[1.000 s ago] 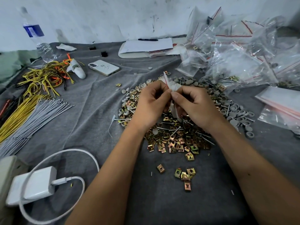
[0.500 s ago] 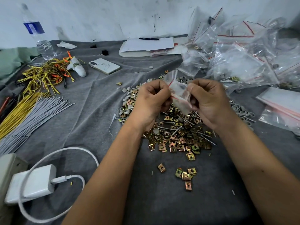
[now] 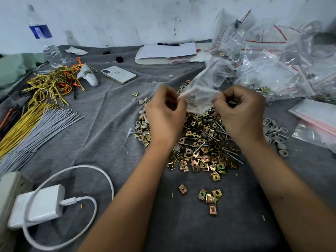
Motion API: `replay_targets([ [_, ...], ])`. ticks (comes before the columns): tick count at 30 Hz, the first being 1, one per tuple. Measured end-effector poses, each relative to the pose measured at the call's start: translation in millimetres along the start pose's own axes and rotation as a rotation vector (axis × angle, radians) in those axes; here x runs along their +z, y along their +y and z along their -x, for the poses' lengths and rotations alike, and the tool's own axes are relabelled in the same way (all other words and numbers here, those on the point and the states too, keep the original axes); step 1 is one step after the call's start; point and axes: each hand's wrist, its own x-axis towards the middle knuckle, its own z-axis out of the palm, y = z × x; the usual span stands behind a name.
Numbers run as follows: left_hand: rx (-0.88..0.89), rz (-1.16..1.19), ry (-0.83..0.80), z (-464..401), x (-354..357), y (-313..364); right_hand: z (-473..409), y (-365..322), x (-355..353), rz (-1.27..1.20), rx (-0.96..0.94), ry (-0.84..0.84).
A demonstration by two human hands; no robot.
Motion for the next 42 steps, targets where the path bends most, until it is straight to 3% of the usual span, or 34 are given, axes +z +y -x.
replay_targets([
  [2,0.025,0.025,0.136,-6.4,-6.5,4.0,-1.7,1.1,-1.4,0.037,0.0,0.016],
  [4,0.136,-0.04,0.261,-8.0,-11.9,8.9,0.7,-1.0,0.2,0.042,-0.027,-0.095],
  [7,0.308,-0.2,0.413,-10.4,-22.2,12.6,4.9,-7.9,2.6,0.01,-0.092,-0.438],
  [10,0.49,-0.398,0.472,-13.9,-28.4,12.0,7.2,-12.5,6.2,0.239,-0.16,-0.771],
  [12,0.512,-0.483,0.339,-10.9,-24.2,11.3,8.6,-16.9,9.9,0.361,-0.169,-0.909],
  [16,0.252,-0.615,-0.255,0.1,-9.8,6.0,8.0,-20.0,10.3,0.411,-0.167,-0.991],
  [18,0.203,-0.618,-0.331,-0.4,-8.5,3.4,8.1,-19.6,9.1,0.424,-0.152,-1.022],
  [23,0.236,-0.532,-0.255,-1.3,-12.6,-0.8,9.7,-19.9,9.5,0.368,-0.149,-0.961],
  [27,0.211,-0.392,-0.008,-6.4,-15.5,2.4,8.2,-24.6,7.6,0.044,-0.062,-0.595],
  [31,0.099,-0.327,0.004,-7.1,-12.0,-1.5,8.7,-25.4,9.6,-0.023,-0.139,-0.342],
  [37,-0.025,-0.248,-0.095,-3.0,-8.3,-3.1,12.2,-21.3,12.1,-0.064,-0.138,-0.424],
  [42,-0.103,-0.11,0.032,-7.0,-10.6,-1.4,11.5,-12.8,12.9,0.138,-0.059,-0.547],
])
